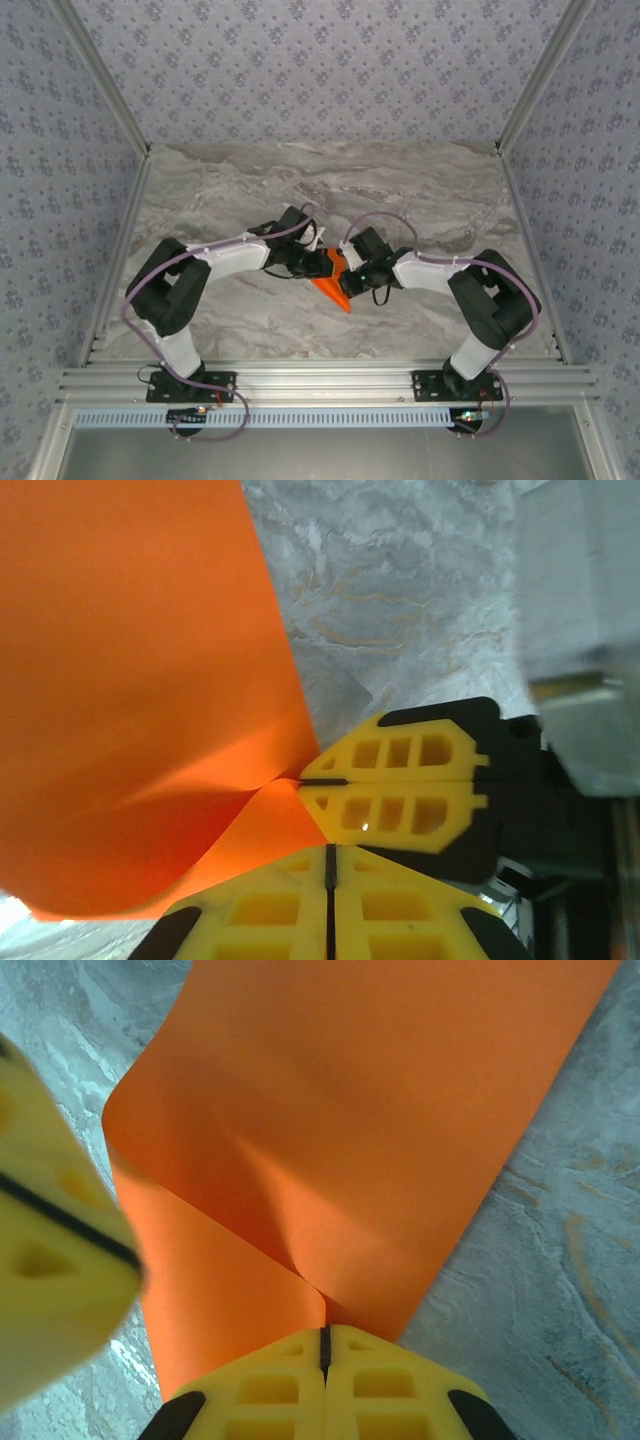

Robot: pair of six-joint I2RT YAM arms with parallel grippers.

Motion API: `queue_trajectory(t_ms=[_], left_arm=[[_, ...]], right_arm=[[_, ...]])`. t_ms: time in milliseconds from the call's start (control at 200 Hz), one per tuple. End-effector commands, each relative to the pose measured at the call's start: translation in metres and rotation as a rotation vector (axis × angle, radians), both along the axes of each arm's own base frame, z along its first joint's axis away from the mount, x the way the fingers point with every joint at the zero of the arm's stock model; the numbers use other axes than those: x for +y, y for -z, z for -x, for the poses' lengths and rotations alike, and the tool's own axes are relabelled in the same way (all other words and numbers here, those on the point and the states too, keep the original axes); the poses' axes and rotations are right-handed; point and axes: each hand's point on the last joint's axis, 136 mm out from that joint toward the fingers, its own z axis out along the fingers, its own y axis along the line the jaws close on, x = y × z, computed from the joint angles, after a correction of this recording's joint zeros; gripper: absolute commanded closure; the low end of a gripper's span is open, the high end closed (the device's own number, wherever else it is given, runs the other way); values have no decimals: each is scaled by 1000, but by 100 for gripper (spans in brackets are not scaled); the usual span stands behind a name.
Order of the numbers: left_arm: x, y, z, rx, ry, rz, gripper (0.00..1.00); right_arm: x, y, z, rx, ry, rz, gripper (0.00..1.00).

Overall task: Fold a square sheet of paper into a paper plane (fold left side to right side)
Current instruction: Third fold the triangle at the center of the table.

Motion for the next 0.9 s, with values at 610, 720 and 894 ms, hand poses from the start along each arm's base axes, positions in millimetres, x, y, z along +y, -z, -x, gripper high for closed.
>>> queue_trajectory(t_ms=[610, 720, 894], left_arm=[[17, 48, 17, 61, -44, -90, 94], [21, 54, 18, 63, -51, -110, 94], [29, 68, 21, 72, -65, -147, 94]], right_arm=[[-21, 40, 33, 139, -33, 154, 100], [-19, 39, 32, 138, -35, 148, 100], [-8, 19, 18, 108, -26, 111, 100]])
